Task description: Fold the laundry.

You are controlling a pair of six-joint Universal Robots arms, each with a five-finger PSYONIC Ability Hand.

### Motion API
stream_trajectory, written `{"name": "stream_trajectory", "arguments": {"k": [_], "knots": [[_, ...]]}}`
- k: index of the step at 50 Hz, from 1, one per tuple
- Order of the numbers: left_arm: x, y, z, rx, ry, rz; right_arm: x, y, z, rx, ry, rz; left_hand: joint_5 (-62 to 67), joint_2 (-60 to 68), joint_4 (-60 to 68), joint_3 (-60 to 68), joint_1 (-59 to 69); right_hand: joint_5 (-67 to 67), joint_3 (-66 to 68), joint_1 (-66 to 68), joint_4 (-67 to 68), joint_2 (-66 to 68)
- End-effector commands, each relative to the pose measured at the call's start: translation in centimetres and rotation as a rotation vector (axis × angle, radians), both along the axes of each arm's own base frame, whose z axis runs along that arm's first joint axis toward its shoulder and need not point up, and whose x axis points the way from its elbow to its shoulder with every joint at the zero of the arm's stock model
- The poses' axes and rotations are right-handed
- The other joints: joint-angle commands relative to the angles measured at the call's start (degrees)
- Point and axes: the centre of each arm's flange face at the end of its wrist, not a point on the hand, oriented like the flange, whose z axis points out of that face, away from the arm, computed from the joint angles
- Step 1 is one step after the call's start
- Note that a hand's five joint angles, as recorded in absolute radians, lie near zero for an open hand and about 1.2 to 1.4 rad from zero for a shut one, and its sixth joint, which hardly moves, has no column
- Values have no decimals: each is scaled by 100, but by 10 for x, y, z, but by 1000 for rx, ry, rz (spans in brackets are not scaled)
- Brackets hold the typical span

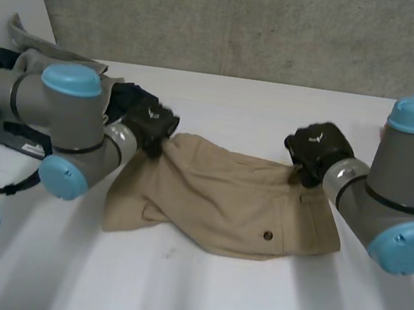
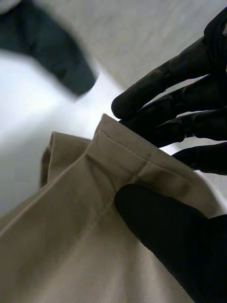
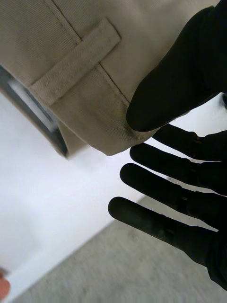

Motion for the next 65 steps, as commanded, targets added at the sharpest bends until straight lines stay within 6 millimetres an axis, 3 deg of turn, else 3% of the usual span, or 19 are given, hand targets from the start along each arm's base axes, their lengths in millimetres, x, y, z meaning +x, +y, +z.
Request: {"name": "stream_trajectory", "arguments": {"k": [1,2,3,6,7,12,17,21,22,26,30,35,40,44,51,52,57,60,65], "knots": [[0,-42,145,-542,227,130,17,-54,78,-388,-207,-57,1411,1149,1156,1194,1305,1107,1184,2102,1130,1263],[2,-42,168,-614,277,139,18,-59,93,-447,-250,-74,1411,1149,1156,1194,1305,1107,1184,2102,1130,1263],[6,-39,212,-744,381,143,17,-65,125,-566,-342,-110,1411,1149,1156,1194,1305,1107,1184,2102,1130,1263],[15,-29,265,-882,523,123,7,-70,170,-726,-483,-161,1411,1149,1156,1194,1305,1107,1184,2102,1130,1263],[22,-23,287,-932,577,111,1,-68,196,-813,-563,-173,1411,1149,1156,1194,1305,1107,1184,2102,1130,1263],[30,-16,298,-908,586,101,3,-61,214,-879,-614,-111,1411,1149,1156,1194,1305,1107,1184,2102,1130,1263],[29,-16,259,-752,512,126,10,-65,194,-814,-569,-76,1411,1149,1156,1194,1305,1107,1184,2102,1130,1263],[35,-18,208,-609,438,154,16,-69,155,-678,-490,-60,1411,1149,1156,1194,1305,1107,1184,2102,1130,1263],[35,-17,186,-553,410,155,19,-69,135,-611,-449,-49,1411,1149,1156,1194,1305,1107,1184,2102,1130,1263],[31,-10,136,-432,348,130,25,-62,88,-447,-360,-24,1411,1149,1156,1194,1305,988,1065,1983,1011,1144],[36,-8,104,-368,272,138,29,-48,46,-282,-299,-12,1411,1149,1156,1194,1305,-2482,-2405,-1487,-2459,-2326],[47,-10,94,-344,212,181,25,-34,4,-79,-258,-27,1411,1149,1156,1194,1305,-4880,-4804,-3886,-4857,-4725],[51,-5,99,-303,208,186,20,-25,-17,43,-253,-45,1411,1149,1156,1194,1305,-5691,-5614,-4696,-5668,-5535],[48,2,117,-301,243,164,19,-21,-23,71,-249,-44,1411,1149,1156,1194,1305,-5859,-5782,-4864,-5836,-5703],[24,25,180,-404,339,83,13,-20,-25,108,-283,-77,1411,1149,1156,1194,1305,-5893,-5816,-4898,-5870,-5737],[20,31,198,-433,359,75,10,-20,-22,121,-307,-92,1411,1149,1156,1194,1305,-5893,-5816,-4898,-5870,-5737],[10,50,241,-492,402,37,2,-20,-8,166,-410,-134,1411,1149,1156,1194,1305,-5893,-5816,-4898,-5870,-5737],[5,59,259,-519,418,21,-4,-21,3,193,-478,-163,1411,1149,1156,1194,1305,-5893,-5816,-4898,-5870,-5737],[3,66,268,-533,424,18,-11,-22,20,219,-546,-183,1411,1149,1156,1194,1305,-5893,-5816,-4898,-5870,-5737]]}}
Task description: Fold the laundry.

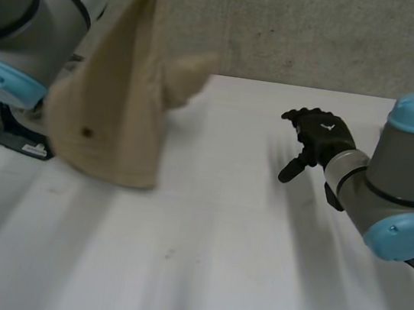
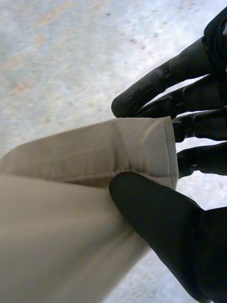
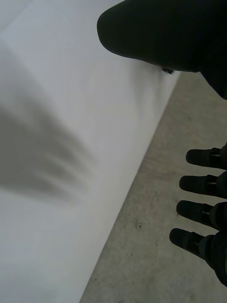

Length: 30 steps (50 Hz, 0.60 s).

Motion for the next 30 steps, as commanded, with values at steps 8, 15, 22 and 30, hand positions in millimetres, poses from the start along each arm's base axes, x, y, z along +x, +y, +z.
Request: {"name": "stream_trajectory", "arguments": {"k": [8,15,22,30], "knots": [[1,6,-34,125,-68,42,-19,-7,32,26,-90,-17,1411,1085,1111,1159,1305,-258,-267,-469,-239,-273],[21,4,-108,303,-194,102,-23,-9,22,39,27,34,1411,1085,1111,1159,1305,-258,-267,-469,-239,-273],[37,20,-136,387,-230,102,-17,5,6,181,70,67,1411,1085,1111,1159,1305,-258,-267,-469,-239,-273],[46,38,-125,355,-223,79,24,3,-19,196,-18,155,1411,1085,1111,1159,1305,-57,-66,-268,-37,-71]]}}
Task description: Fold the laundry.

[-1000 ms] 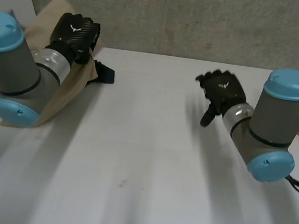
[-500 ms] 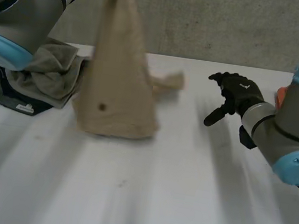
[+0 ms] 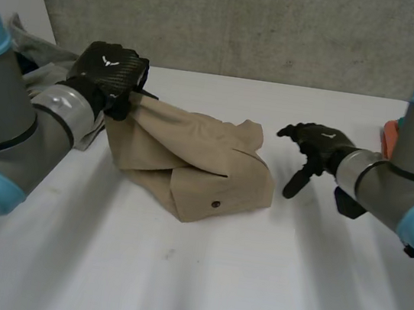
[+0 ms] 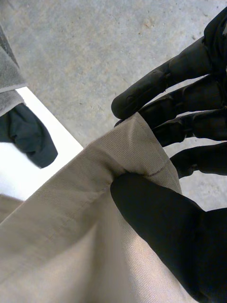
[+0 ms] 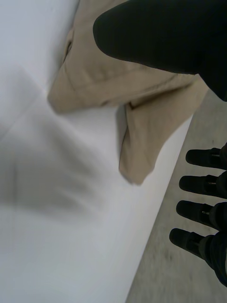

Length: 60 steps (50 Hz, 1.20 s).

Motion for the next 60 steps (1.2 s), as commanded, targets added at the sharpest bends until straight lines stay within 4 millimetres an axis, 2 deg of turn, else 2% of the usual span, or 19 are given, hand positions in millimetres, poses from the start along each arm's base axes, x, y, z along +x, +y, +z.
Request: {"name": "stream_trajectory", "arguments": {"k": [1,5,6,7,8,10,14,19,23,25,32,39,41,45,47,49,51,55,60], "knots": [[8,16,14,-39,16,-20,40,-2,-29,50,-86,68,1411,1085,1110,1159,1305,10,1,-200,29,-4],[14,15,25,-73,36,0,53,4,-59,157,-74,83,1411,1085,1110,1159,1305,1584,1576,1374,1604,1571],[16,14,26,-77,38,6,54,5,-63,173,-67,85,1411,1085,1110,1159,1305,2640,2632,2431,2660,2627],[19,12,29,-82,39,15,55,5,-69,194,-60,79,1411,1085,1110,1159,1305,5482,5474,5272,5502,5468],[20,12,30,-85,40,18,54,4,-70,199,-58,73,1411,1085,1110,1159,1305,6728,6720,6518,6748,6715],[22,10,31,-85,39,26,52,1,-68,188,-55,58,1411,1085,1110,1159,1305,6741,6733,6531,6761,6727],[31,10,33,-72,34,44,35,-10,-32,35,-44,-40,1411,1085,1110,1159,1305,6741,6733,6531,6761,6727],[40,25,44,-33,23,27,3,5,80,-405,95,-18,1411,1085,1110,1159,1305,6741,6733,6531,6761,6727],[51,32,45,24,10,19,-8,31,124,-579,250,18,1411,1085,1110,1159,1305,6741,6733,6531,6761,6727],[54,34,45,47,0,9,-11,41,131,-586,298,24,1411,1085,1110,1159,1305,6741,6733,6531,6761,6727],[55,34,15,230,-47,-13,-11,62,102,-421,546,176,1411,1085,1110,1159,1305,6741,6733,6531,6761,6727],[29,-4,-14,233,-104,-39,0,35,61,-380,661,197,1411,1085,1110,1159,1305,6741,6733,6531,6761,6727],[21,-17,-6,169,-95,-41,6,21,61,-429,642,167,1411,1085,1110,1159,1305,6741,6733,6531,6761,6727],[4,-58,40,-94,-11,-9,25,-21,92,-694,528,31,1411,1085,1110,1159,1305,6741,6733,6531,6761,6727],[3,-80,86,-317,80,34,33,-40,129,-901,408,-89,1411,1085,1110,1159,1305,6741,6733,6531,6761,6727],[5,-88,119,-464,165,68,33,-48,154,-1027,313,-173,1411,1085,1110,1159,1305,6741,6733,6531,6761,6727],[14,-90,173,-706,347,106,30,-51,190,-1211,131,-282,1411,1085,1110,1159,1305,6741,6733,6531,6761,6727],[17,-87,194,-818,481,71,28,-46,200,-1286,51,-286,1411,1085,1110,1159,1305,6741,6733,6531,6761,6727],[13,-92,156,-673,419,34,37,-41,169,-1196,81,-202,1411,1085,1110,1159,1305,6741,6733,6531,6761,6727]]}}
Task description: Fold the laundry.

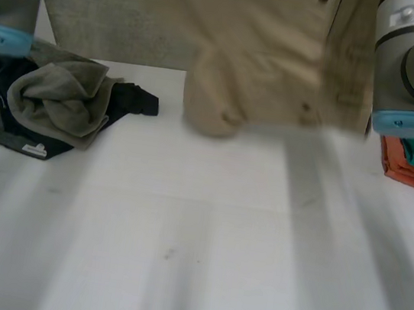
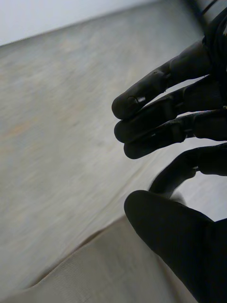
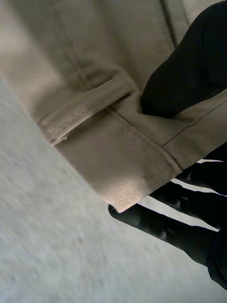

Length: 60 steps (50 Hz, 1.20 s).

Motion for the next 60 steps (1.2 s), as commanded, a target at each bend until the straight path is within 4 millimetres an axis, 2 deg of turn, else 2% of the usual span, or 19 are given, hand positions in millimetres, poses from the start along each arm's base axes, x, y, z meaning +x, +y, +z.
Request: {"name": "stream_trajectory", "arguments": {"k": [1,4,5,8,9,12,13,17,20,21,22,23,24,26,30,40,44,56,60], "knots": [[-1,-4,-45,134,-35,-67,7,9,-38,106,48,68,1410,1085,1109,1154,1305,1308,1133,1611,1081,1234],[3,-5,-79,245,-69,-58,7,8,-63,183,84,71,1410,1085,1109,1154,1305,1308,1133,1611,1081,1234],[6,-4,-106,326,-87,-49,7,8,-83,237,109,79,1410,1085,1109,1154,1305,1308,1133,1611,1081,1234],[10,2,-148,446,-119,-45,7,9,-115,329,149,87,1410,1085,1109,1154,1305,1308,1133,1611,1081,1234],[11,9,-175,521,-139,-43,6,10,-139,391,178,90,1410,1085,1109,1154,1305,1308,1133,1611,1081,1234],[13,23,-212,627,-172,-50,3,14,-178,502,227,96,1410,1085,1109,1154,1305,1308,1133,1611,1081,1234],[13,33,-233,684,-194,-62,1,19,-201,572,261,105,1410,1085,1109,1154,1305,1308,1133,1611,1081,1234],[6,56,-269,777,-249,-120,-2,35,-242,707,334,135,1410,1085,1109,1154,1305,1308,1133,1611,1081,1234],[3,67,-278,807,-267,-147,-2,43,-254,750,367,148,1362,1037,1061,1106,1256,1308,1133,1611,1081,1234],[1,71,-281,820,-272,-156,-2,48,-257,763,384,152,-1902,-2227,-2204,-2158,-2008,1308,1133,1611,1081,1234],[1,72,-283,824,-274,-158,-1,51,-258,768,392,152,-3367,-3692,-3669,-3623,-3473,1308,1133,1611,1081,1234],[0,74,-283,829,-275,-160,0,53,-259,772,398,154,-4298,-4623,-4599,-4554,-4403,1308,1133,1611,1081,1234],[-1,78,-285,839,-279,-162,3,59,-257,779,408,162,-4507,-4832,-4808,-4763,-4613,1308,1133,1611,1081,1234],[-3,81,-287,850,-285,-163,5,64,-253,784,413,170,-4509,-4834,-4811,-4765,-4615,1308,1133,1611,1081,1234],[-7,86,-288,865,-289,-165,9,76,-230,785,416,177,-4560,-4884,-4861,-4815,-4665,1308,1133,1611,1081,1234],[-20,91,-295,911,-302,-145,29,117,-140,691,330,280,-4476,-4800,-4777,-4731,-4581,1308,1133,1611,1081,1234],[-25,91,-302,950,-312,-131,33,126,-117,675,291,292,-4224,-4549,-4525,-4480,-4329,1308,1133,1611,1081,1234],[-41,77,-312,1034,-256,-63,46,162,-83,684,228,361,-3501,-3825,-3802,-3756,-3606,1308,1133,1611,1081,1234],[-43,73,-318,1090,-211,-59,44,165,-75,676,195,349,-3046,-3371,-3348,-3302,-3152,1308,1133,1611,1081,1234]]}}
